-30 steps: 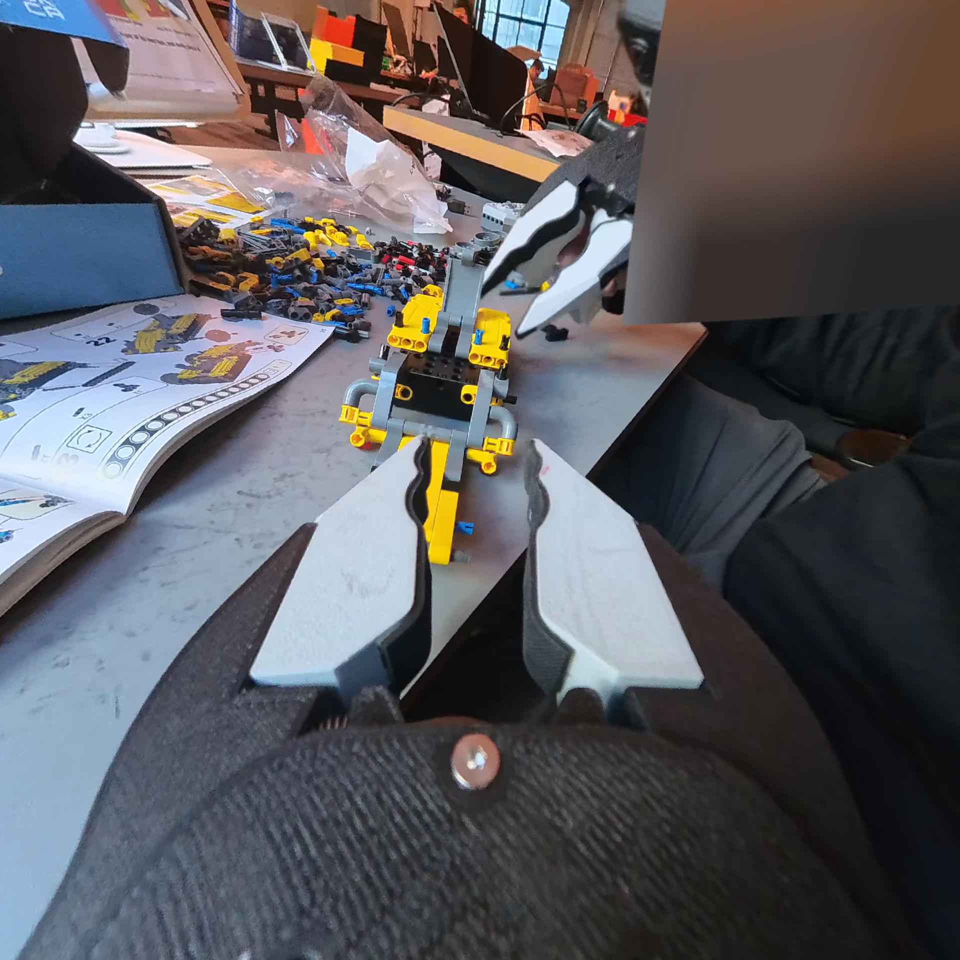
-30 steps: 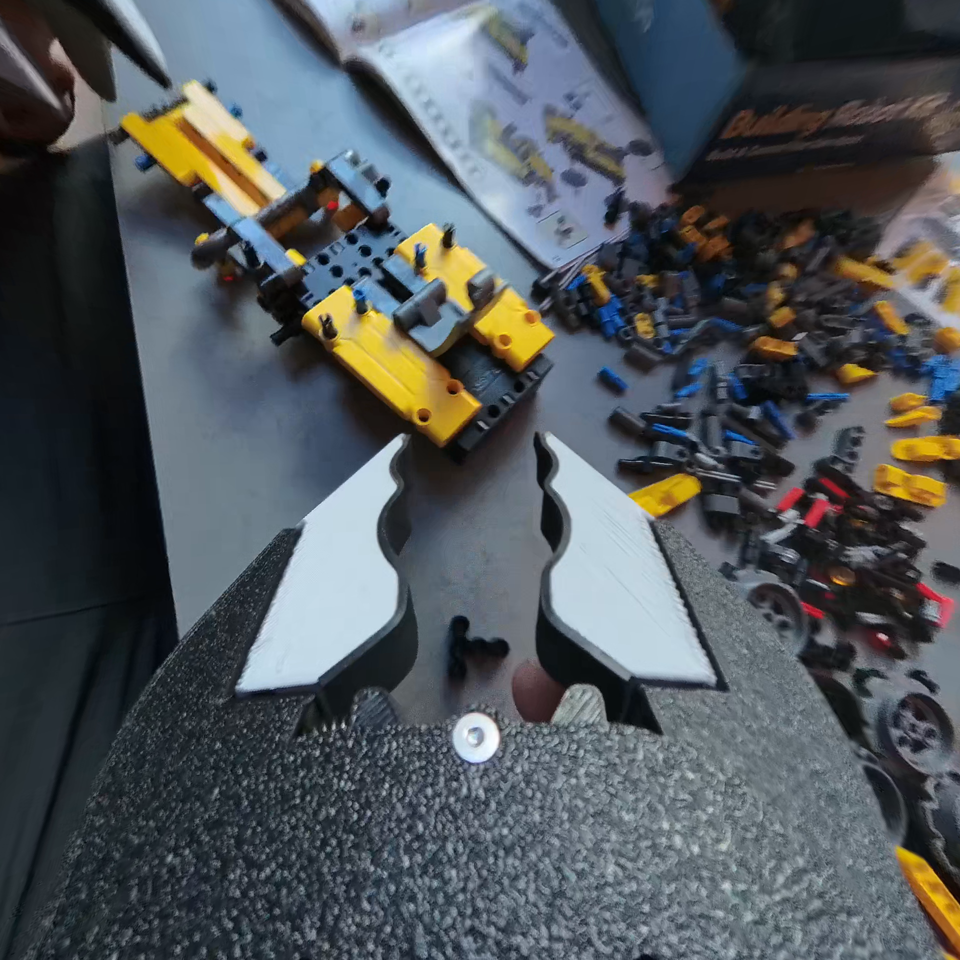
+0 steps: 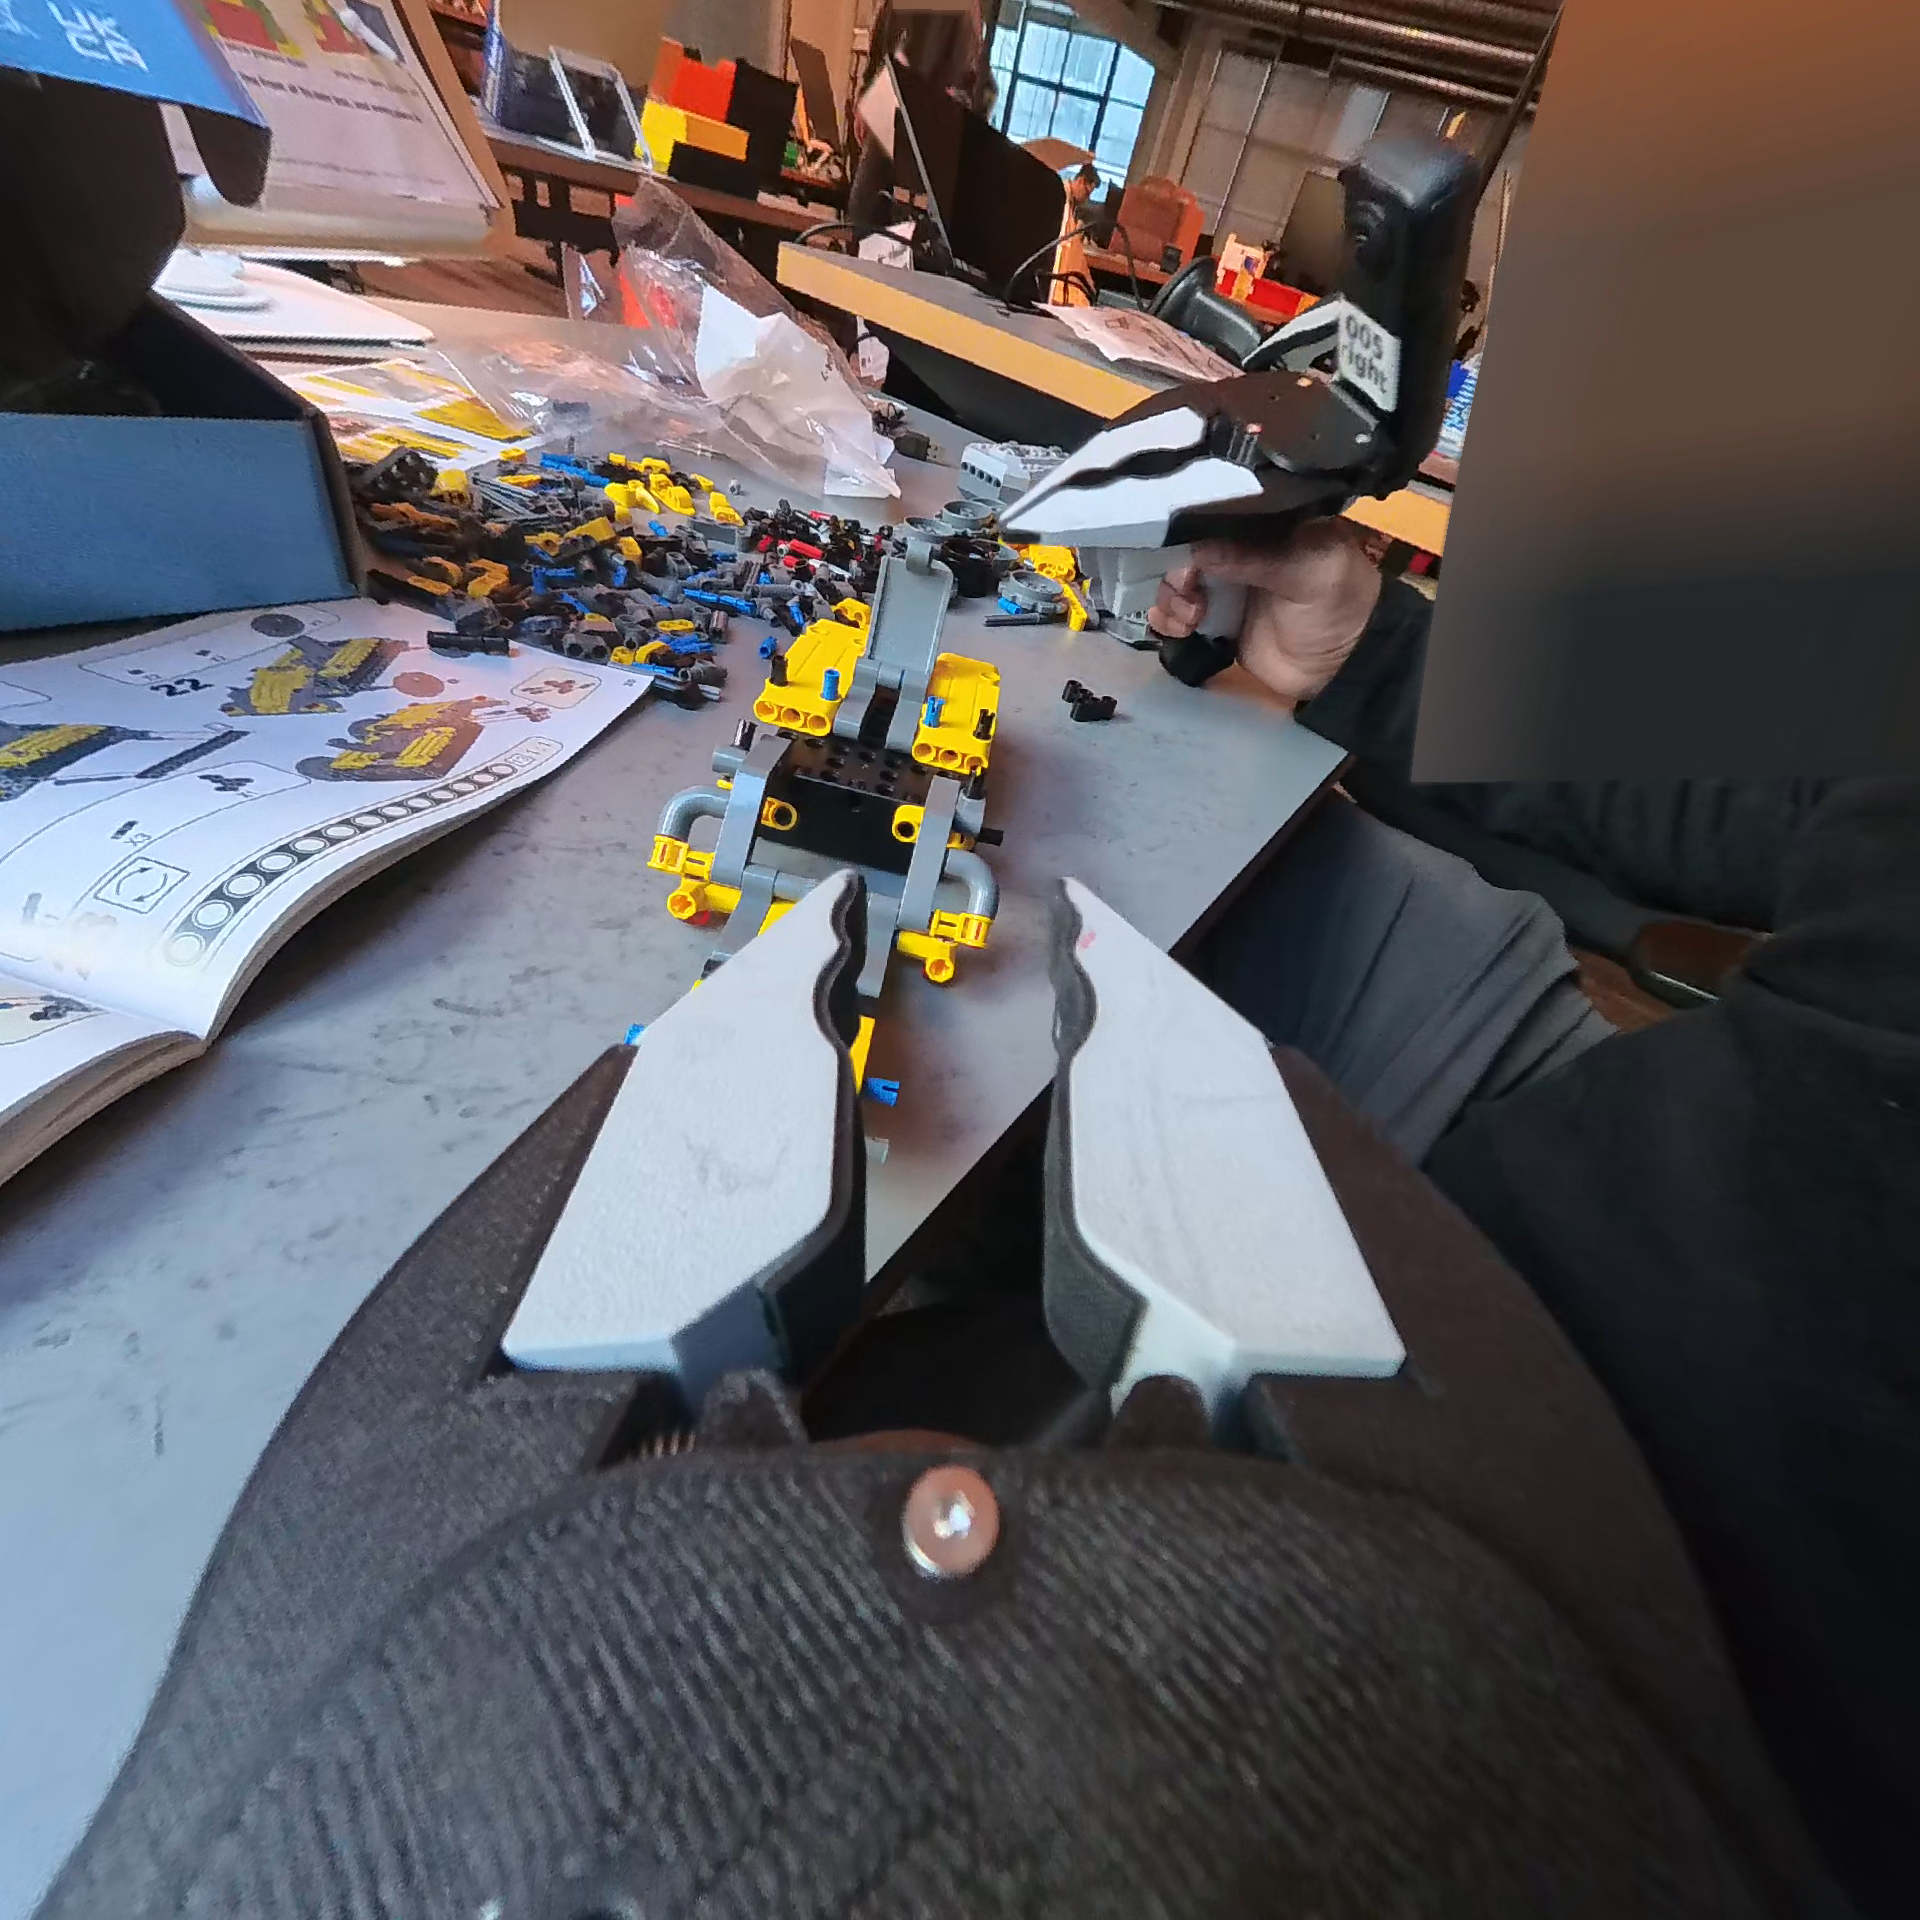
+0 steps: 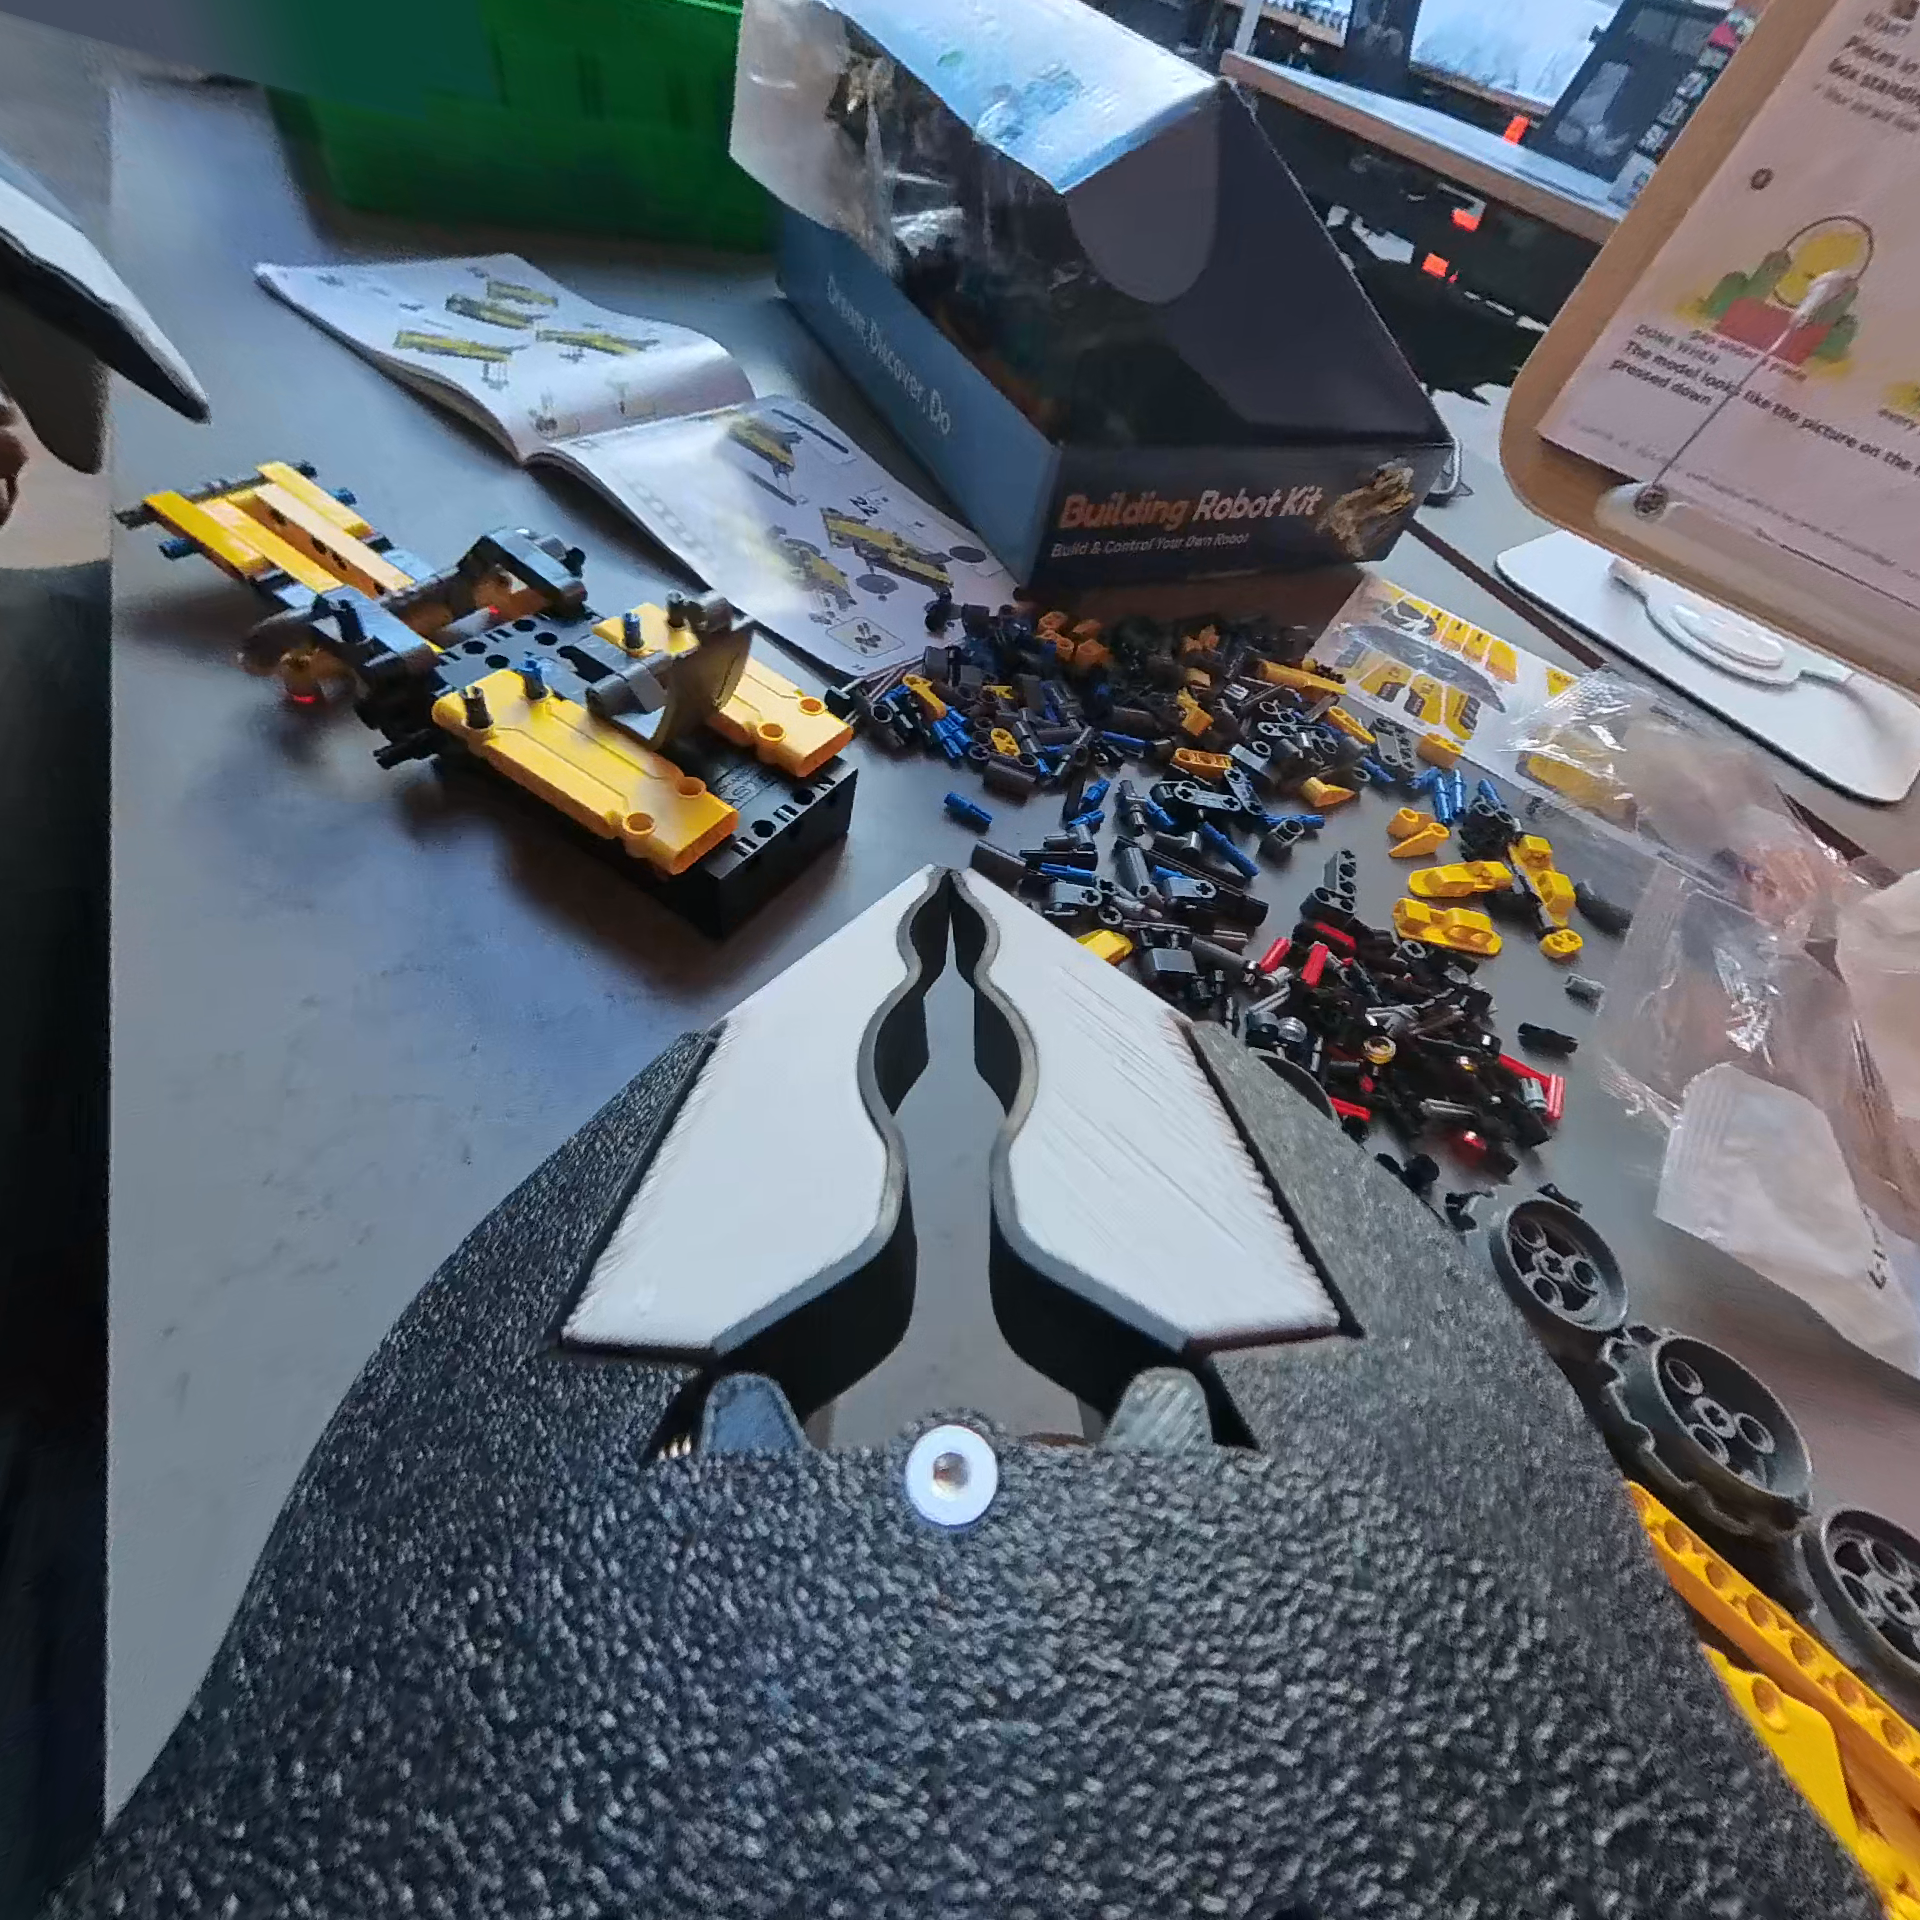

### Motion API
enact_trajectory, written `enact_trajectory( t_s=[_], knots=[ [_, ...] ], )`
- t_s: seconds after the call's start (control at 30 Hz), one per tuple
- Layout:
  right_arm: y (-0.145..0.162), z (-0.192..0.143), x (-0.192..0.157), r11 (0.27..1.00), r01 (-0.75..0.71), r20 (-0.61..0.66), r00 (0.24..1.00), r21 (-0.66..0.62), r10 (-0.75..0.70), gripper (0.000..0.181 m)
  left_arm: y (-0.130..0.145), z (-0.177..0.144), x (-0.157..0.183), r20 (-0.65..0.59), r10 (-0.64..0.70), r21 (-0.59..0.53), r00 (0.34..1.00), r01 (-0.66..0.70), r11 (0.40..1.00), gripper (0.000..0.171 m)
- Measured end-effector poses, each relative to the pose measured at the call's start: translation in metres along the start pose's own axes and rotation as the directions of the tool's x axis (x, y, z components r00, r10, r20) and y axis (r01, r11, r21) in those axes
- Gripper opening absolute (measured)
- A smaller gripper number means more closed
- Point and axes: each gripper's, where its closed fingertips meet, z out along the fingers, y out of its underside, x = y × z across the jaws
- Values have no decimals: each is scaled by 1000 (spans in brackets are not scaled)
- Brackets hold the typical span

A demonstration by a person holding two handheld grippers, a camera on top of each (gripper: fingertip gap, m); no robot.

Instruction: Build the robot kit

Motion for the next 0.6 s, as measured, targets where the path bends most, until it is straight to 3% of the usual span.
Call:
enact_trajectory(
  t_s=[0.13, 0.27, 0.43, 0.6],
  knots=[
    [7, 7, -29, 996, 0, 152, 988, -88, 14, 0, 0, 0, -1, 11, 6, -1, 1000, -6, 1000, 31],
    [25, 25, -45, 966, 71, 178, 984, -247, -27, 24, 3, 2, -3, 13, 3, -14, 1000, -3, 1000, 31],
    [21, 30, -63, 952, 153, 256, 963, -267, -83, 21, 2, 2, -1, 15, 21, -8, 1000, -21, 1000, 31],
    [8, 14, -47, 947, 177, 194, 973, -269, -127, 20, 3, 1, -3, 12, 8, -7, 1000, -8, 1000, 30]
  ],
)
